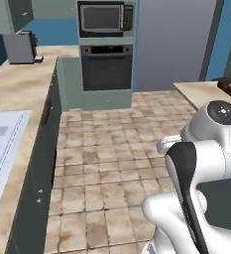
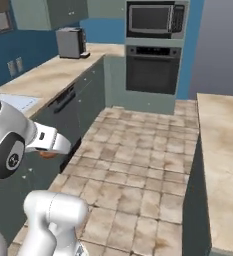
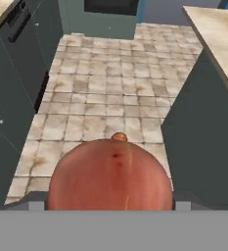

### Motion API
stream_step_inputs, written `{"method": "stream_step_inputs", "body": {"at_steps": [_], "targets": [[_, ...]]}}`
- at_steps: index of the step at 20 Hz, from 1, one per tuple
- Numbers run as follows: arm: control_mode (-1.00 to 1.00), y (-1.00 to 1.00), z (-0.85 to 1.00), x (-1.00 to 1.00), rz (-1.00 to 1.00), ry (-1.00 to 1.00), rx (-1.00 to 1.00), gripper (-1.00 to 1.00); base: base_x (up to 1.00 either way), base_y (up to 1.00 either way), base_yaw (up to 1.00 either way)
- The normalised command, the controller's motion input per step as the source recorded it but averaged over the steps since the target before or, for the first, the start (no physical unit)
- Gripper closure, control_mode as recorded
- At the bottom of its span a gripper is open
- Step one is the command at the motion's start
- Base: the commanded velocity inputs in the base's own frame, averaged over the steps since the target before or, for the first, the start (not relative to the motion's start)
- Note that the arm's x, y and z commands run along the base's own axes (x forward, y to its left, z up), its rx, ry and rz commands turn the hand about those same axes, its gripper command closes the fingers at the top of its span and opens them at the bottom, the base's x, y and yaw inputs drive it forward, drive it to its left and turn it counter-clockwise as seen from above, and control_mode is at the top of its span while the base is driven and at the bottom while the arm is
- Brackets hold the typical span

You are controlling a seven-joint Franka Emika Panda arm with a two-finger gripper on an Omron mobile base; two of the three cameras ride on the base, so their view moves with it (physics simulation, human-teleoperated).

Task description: Gather the carrot and onion from the fridge and place them on a tray on the dining counter. Then gather the chicken drumstick and fish from the fridge and place them on the other tray.

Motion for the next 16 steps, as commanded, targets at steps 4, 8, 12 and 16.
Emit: {"method": "stream_step_inputs", "body": {"at_steps": [4,8,12,16], "targets": [[1.00,0.00,0.00,0.00,0.00,0.00,0.00,1.00,0.82,0.50,-0.49],[1.00,0.00,0.00,0.00,0.00,0.00,0.00,1.00,0.82,0.51,-0.49],[1.00,0.00,0.00,0.00,0.00,0.00,0.00,1.00,0.82,0.50,-0.49],[1.00,0.00,0.00,0.00,0.00,0.00,0.00,1.00,0.80,0.50,-0.50]]}}
